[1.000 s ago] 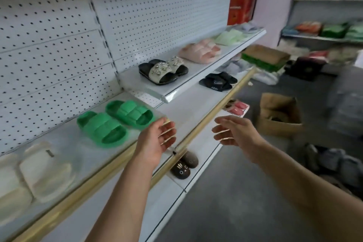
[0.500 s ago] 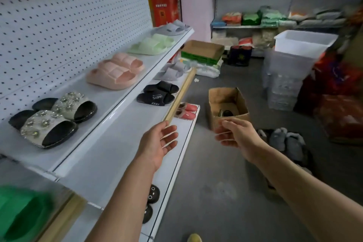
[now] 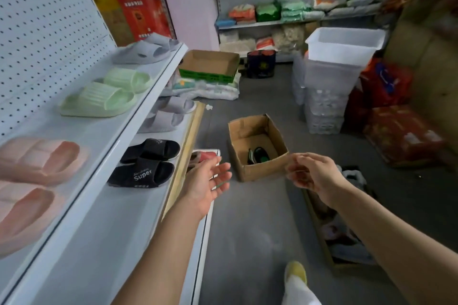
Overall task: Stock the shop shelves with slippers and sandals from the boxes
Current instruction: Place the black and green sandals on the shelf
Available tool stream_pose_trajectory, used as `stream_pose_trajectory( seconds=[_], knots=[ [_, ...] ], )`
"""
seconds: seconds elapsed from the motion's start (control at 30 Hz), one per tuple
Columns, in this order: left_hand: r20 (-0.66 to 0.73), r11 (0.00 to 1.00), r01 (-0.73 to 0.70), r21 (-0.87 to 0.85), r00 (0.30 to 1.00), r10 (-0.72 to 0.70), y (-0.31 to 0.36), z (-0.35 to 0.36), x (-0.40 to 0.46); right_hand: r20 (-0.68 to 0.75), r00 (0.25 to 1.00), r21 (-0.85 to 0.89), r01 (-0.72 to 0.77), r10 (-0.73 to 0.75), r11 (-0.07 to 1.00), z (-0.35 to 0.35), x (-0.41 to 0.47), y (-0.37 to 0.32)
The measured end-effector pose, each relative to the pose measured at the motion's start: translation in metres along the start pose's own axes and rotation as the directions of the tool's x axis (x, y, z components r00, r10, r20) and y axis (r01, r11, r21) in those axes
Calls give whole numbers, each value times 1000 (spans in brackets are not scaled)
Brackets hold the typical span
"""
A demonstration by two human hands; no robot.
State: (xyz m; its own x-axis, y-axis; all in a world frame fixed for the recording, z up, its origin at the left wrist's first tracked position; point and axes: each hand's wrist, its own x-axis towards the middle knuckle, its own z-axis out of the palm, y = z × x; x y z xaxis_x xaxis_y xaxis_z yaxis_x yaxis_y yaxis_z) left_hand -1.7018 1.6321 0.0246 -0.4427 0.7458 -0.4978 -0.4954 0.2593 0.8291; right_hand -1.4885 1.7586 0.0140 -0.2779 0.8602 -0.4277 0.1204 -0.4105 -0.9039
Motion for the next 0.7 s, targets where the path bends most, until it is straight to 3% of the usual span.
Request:
stream_pose_trajectory(
  seconds=[0.2,0.37,0.7],
  knots=[
    [-50,995,20,-95,998,-25,33,58,142,3,998,24,-59,59,998,-17,135,-35],
    [-94,991,117,-72,988,-123,45,108,257,-18,993,-18,-119,119,993,-36,256,-72],
    [-221,962,250,-108,938,-269,54,130,448,-2,951,-85,-307,308,948,-15,470,-83]
  ],
)
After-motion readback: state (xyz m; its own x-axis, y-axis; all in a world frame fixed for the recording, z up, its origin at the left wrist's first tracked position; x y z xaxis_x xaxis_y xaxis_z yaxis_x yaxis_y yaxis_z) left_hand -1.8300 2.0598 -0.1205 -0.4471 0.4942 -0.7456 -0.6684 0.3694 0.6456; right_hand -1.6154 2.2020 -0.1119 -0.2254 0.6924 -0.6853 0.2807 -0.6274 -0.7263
